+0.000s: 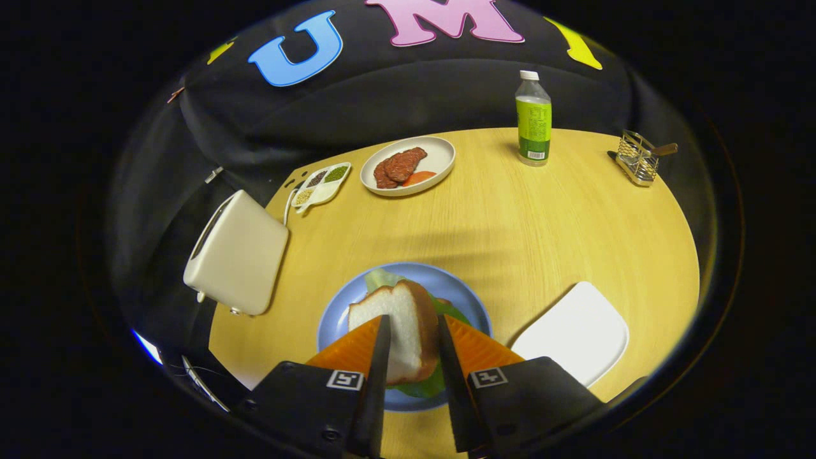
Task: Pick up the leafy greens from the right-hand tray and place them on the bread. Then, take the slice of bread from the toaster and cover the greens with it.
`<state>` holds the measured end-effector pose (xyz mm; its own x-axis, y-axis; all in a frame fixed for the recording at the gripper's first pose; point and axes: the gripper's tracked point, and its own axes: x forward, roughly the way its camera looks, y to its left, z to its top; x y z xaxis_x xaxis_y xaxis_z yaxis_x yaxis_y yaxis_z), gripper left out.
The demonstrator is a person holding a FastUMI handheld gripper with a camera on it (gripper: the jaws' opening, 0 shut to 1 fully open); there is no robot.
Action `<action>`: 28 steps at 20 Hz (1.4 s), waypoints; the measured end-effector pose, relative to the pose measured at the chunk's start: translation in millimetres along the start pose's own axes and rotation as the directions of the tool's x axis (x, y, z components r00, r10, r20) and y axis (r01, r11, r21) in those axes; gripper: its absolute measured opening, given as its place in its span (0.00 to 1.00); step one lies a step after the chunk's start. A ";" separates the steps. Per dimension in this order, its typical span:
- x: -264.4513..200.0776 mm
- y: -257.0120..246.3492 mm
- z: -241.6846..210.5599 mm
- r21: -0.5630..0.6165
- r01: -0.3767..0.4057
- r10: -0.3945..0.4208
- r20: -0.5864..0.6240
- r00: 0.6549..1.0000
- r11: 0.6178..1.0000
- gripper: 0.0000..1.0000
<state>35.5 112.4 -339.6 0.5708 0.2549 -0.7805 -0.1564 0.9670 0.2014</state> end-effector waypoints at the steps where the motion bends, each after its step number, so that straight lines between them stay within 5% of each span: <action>1: -2.5 -4.4 0.1 0.003 0.007 -0.007 0.001 1.000 1.000 0.50; 3: -7.3 -9.2 1.6 0.021 0.008 -0.008 0.006 1.000 1.000 0.54; 4: -10.1 -9.4 1.3 0.028 0.005 -0.006 0.009 1.000 1.000 0.71; 8: -26.4 -10.1 6.8 0.003 0.023 -0.023 0.043 0.999 1.000 1.00; 18: -109.4 -12.1 88.7 -0.063 0.050 -0.031 0.274 0.961 0.997 0.99; 22: -158.9 -15.1 118.8 -0.133 0.102 -0.045 0.375 0.926 0.986 0.99; 28: -239.1 -10.1 156.9 -0.070 0.092 -0.039 0.544 0.838 0.993 0.99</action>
<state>27.1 42.8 -62.2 0.9228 0.1799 -0.3406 -0.1596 0.9833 0.0870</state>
